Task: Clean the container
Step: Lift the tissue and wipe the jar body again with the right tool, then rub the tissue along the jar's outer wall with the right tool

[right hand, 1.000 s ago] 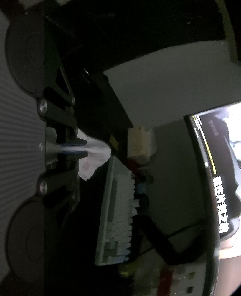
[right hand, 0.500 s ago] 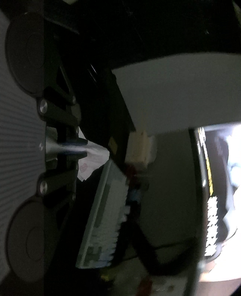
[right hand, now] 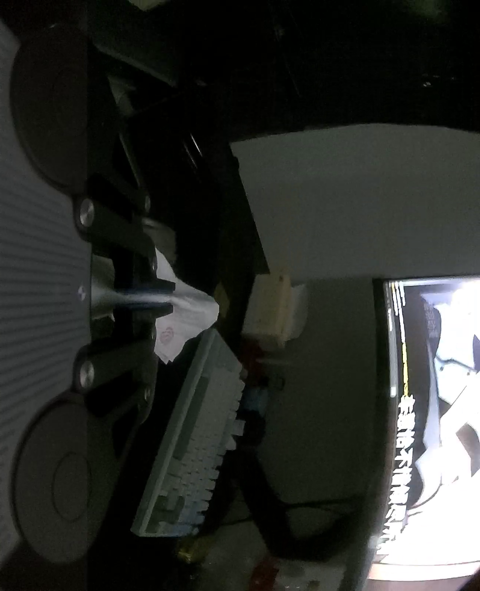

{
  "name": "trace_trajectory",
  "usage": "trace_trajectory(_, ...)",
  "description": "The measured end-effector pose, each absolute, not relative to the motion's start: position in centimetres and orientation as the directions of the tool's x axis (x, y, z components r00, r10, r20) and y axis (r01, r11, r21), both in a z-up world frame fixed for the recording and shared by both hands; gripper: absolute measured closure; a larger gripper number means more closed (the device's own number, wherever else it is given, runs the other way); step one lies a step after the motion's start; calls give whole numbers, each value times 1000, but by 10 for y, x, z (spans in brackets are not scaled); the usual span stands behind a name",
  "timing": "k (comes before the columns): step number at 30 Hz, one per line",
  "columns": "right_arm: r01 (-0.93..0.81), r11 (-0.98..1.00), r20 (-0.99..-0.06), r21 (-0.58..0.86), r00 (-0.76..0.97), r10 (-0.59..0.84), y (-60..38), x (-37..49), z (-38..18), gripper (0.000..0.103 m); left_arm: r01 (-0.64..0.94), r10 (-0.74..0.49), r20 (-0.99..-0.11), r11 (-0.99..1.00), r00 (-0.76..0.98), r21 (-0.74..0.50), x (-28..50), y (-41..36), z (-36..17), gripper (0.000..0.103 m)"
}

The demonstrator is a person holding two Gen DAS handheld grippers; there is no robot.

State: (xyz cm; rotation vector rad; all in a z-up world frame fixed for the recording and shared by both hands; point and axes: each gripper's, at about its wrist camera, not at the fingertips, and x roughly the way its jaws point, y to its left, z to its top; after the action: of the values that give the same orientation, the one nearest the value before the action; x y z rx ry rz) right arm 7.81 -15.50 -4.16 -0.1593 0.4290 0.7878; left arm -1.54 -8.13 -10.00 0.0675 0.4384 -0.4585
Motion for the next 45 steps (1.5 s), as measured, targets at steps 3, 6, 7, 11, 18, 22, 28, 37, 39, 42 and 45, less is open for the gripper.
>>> trace_trajectory(3, -621, 783, -458, 34, 687, 564, -163, 107, -44, 93, 434, -405, -425, 900, 810, -31, -13, -83, -108, 28)
trace_trajectory(6, -522, 849, -489, 80, 722, 489, -171, 129, -45, 93, 425, -397, -423, 905, 815, -32, -13, -82, -109, 28)
trace_trajectory(7, -530, 843, -485, 89, 717, 501, -170, 126, -44, 93, 424, -397, -422, 905, 815, -34, -12, -81, -110, 28)
trace_trajectory(11, -710, 702, -425, 57, 619, 660, -149, 88, -45, 93, 420, -395, -422, 907, 816, -35, -7, -98, -119, 28)
trace_trajectory(18, -632, 770, -438, 93, 669, 601, -160, 111, -48, 93, 401, -375, -421, 916, 826, -30, 6, -87, -118, 27)
trace_trajectory(22, -516, 842, -459, 158, 716, 525, -178, 135, -50, 88, 383, -358, -421, 923, 834, -26, 16, -78, -117, 27)
trace_trajectory(28, -690, 723, -381, 39, 658, 649, -155, 92, -52, 92, 362, -322, -413, 932, 852, 20, 22, -76, -117, 23)
trace_trajectory(37, -534, 842, -404, 82, 754, 518, -184, 123, -62, 93, 346, -314, -414, 938, 855, 3, 43, -56, -112, 21)
trace_trajectory(39, -597, 797, -395, 90, 714, 579, -180, 111, -60, 94, 347, -318, -419, 938, 850, -8, 49, -52, -110, 21)
trace_trajectory(42, -751, 659, -375, 46, 598, 708, -165, 85, -60, 94, 359, -329, -425, 933, 843, -10, 41, -55, -105, 21)
trace_trajectory(45, -750, 661, -383, 35, 600, 702, -167, 84, -61, 94, 358, -324, -428, 934, 844, 0, 48, -53, -103, 21)
